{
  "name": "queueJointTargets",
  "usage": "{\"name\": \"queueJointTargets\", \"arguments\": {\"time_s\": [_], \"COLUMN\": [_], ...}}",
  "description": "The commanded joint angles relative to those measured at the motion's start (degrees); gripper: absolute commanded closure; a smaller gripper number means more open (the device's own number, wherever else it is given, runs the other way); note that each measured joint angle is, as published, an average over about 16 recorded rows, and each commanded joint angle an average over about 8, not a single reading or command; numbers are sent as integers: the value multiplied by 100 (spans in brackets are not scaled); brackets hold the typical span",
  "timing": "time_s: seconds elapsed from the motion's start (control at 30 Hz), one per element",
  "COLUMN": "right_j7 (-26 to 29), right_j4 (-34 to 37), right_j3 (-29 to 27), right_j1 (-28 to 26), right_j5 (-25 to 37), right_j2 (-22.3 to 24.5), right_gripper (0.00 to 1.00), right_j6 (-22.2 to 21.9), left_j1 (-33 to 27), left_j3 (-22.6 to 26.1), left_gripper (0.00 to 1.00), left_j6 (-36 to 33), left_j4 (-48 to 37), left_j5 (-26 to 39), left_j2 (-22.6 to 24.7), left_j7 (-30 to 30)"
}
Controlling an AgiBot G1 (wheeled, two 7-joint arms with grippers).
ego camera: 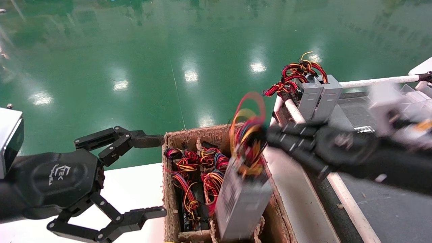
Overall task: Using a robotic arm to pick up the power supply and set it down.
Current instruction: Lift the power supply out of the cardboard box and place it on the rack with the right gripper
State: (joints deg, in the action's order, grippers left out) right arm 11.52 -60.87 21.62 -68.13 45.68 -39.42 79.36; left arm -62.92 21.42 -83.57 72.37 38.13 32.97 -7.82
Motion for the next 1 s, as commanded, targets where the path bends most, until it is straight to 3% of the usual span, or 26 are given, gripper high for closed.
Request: {"name": "queueJointTargets", "arguments": {"time_s": [0.03, 0.27, 0.53, 0.8, 1.0], "right_j7": [0, -328, -947, -1691, -2097], "right_j4": [-101, 223, 1382, 2511, 3450], "right_j3": [-138, -394, -501, -490, -322], "right_j1": [-63, -378, -655, -1134, -1678], "right_j5": [-107, 127, 581, 963, 1404], "right_j2": [128, 526, 760, 731, 434], "right_gripper": [100, 100, 100, 100, 100], "right_j6": [-84, -453, -876, -1084, -1446], "left_j1": [0, 0, 0, 0, 0], "left_j3": [0, 0, 1, 1, 1], "left_gripper": [0, 0, 0, 0, 0], "left_j6": [0, 0, 0, 0, 1], "left_j4": [0, 0, 0, 0, 0], "left_j5": [0, 0, -1, -1, -1], "left_j2": [0, 0, 0, 0, -1], "left_j7": [0, 0, 0, 1, 1]}}
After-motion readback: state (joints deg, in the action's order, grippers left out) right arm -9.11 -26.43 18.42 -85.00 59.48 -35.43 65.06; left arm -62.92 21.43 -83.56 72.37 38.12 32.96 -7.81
